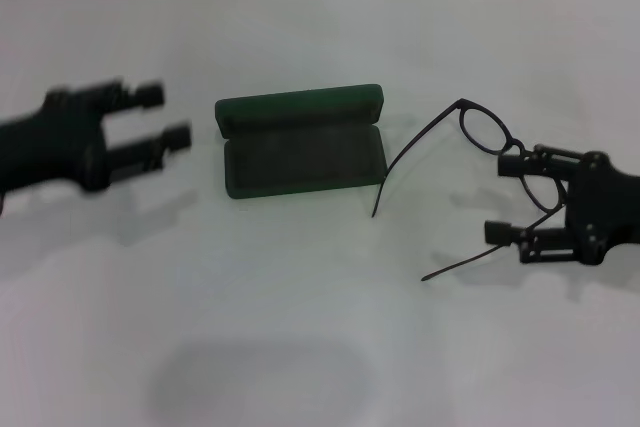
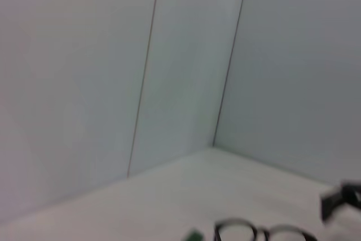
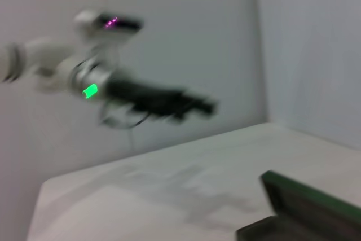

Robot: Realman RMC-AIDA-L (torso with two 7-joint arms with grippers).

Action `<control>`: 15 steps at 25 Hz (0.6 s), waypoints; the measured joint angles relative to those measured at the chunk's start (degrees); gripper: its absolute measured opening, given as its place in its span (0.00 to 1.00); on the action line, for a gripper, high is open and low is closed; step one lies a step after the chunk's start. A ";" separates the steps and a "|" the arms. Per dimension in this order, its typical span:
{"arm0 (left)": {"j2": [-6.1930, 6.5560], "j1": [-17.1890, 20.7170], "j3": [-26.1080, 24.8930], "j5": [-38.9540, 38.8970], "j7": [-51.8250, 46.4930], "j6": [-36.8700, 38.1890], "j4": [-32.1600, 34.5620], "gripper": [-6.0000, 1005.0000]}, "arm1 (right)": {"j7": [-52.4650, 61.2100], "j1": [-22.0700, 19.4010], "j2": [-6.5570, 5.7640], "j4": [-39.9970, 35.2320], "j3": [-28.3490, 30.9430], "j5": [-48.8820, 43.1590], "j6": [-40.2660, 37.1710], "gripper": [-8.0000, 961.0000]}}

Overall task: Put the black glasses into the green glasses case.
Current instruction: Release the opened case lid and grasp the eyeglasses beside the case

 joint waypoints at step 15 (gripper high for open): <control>-2.38 10.09 -0.26 4.68 13.11 1.73 -0.17 0.66 | 7.80 0.70 -1.27 -5.42 1.21 -0.30 1.19 0.86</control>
